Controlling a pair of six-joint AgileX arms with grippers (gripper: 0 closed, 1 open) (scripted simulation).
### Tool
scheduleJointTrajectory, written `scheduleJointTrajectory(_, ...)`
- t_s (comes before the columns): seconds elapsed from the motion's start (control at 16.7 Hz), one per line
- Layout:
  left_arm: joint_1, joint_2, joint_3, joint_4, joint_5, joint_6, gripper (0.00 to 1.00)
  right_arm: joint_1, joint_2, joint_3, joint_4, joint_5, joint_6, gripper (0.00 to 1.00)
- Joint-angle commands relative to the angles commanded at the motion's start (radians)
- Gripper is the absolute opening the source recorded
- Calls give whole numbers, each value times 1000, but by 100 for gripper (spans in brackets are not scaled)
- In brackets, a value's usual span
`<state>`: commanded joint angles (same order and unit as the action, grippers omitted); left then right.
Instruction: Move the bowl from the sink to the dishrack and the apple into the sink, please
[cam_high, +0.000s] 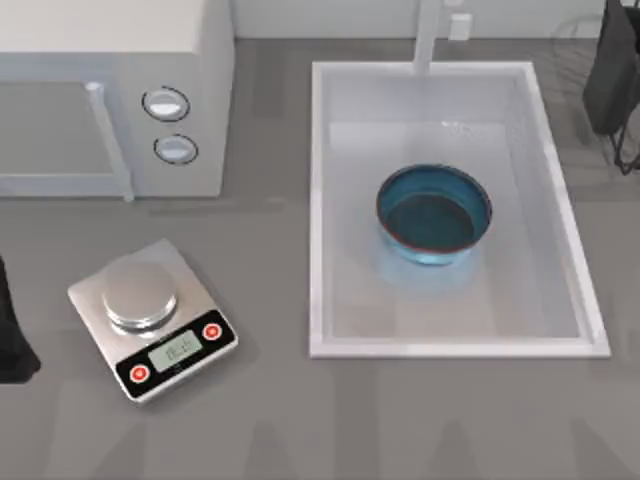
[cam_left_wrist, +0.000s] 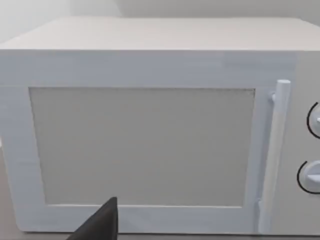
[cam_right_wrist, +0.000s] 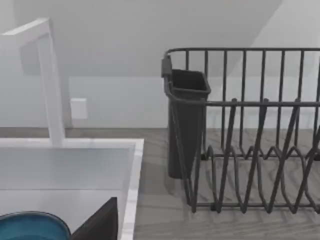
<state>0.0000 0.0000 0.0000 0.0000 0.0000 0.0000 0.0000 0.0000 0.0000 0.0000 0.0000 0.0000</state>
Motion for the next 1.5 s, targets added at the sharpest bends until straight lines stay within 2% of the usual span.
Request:
scheduleJointTrajectory(0.3, 0, 0, 0, 0, 0, 0, 100, 11, 56, 53, -26, 2, 11, 100)
scheduleJointTrajectory(0.6, 0, 0, 0, 0, 0, 0, 100, 66, 338, 320, -159, 14, 68, 100)
scheduleJointTrajectory(0.9, 0, 0, 0, 0, 0, 0, 100, 154, 785, 744, -369, 33, 159, 100)
scheduleJointTrajectory(1.5, 0, 0, 0, 0, 0, 0, 100, 362, 1853, 1753, -869, 78, 373, 100)
